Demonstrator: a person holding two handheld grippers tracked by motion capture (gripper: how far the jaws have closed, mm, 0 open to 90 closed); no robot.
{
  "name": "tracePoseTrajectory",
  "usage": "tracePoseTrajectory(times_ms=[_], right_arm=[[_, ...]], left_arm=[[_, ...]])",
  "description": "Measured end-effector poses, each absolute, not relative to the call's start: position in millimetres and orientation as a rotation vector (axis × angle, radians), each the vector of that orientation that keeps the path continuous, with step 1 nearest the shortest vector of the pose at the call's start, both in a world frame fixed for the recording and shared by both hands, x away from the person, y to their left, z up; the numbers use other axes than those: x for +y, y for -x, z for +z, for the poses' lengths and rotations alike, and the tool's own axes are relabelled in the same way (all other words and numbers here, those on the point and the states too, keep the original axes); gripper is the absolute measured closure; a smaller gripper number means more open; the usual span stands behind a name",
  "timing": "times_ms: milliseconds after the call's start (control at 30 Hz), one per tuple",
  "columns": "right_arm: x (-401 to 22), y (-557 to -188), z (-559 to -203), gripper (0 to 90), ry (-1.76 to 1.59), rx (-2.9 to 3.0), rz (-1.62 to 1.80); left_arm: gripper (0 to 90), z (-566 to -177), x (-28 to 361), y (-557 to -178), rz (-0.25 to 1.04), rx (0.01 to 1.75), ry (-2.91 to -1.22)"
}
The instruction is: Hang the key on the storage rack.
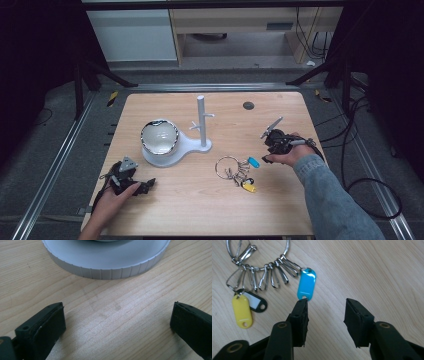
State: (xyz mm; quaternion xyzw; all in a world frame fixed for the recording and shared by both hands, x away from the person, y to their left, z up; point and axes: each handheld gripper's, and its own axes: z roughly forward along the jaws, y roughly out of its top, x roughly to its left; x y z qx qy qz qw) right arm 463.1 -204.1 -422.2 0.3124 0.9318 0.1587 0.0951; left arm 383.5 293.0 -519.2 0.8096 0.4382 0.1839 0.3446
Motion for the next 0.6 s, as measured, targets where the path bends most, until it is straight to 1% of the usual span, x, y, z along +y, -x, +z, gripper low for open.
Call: tracePoseTrajectory(times_ms=[33,100,167,233,267,367,467,600], right_arm=[[-204.1,-463.1,-422.2,56.3,-0.926,2.762,0.471],[-198.7,-463.6,-421.8,59.3,-0.915,2.772,0.474],[-191.6,-464.7,-422.3,64.4,-0.888,2.798,0.468],[-189.5,-465.2,-422.8,66.1,-0.878,2.804,0.470],[-185.2,-465.6,-423.7,69.6,-0.866,2.819,0.471],[-179.8,-466.4,-425.2,74.5,-0.829,2.840,0.465],[-173.9,-467.3,-425.7,77.8,-0.807,2.854,0.468],[-166.4,-465.9,-428.3,80.0,-0.779,2.878,0.455]], left_arm=[[0.0,-519.2,293.0,-383.5,0.477,1.138,-2.103],[0.0,-519.2,293.0,-383.5,0.478,1.138,-2.103],[0.0,-519.2,293.0,-383.5,0.477,1.138,-2.102],[0.0,-519.2,293.0,-383.5,0.478,1.138,-2.102],[0.0,-519.2,293.0,-383.5,0.477,1.138,-2.103],[0.0,-519.2,293.0,-383.5,0.478,1.138,-2.103],[0.0,-519.2,293.0,-383.5,0.478,1.138,-2.103],[0.0,-519.2,293.0,-383.5,0.478,1.138,-2.102]])
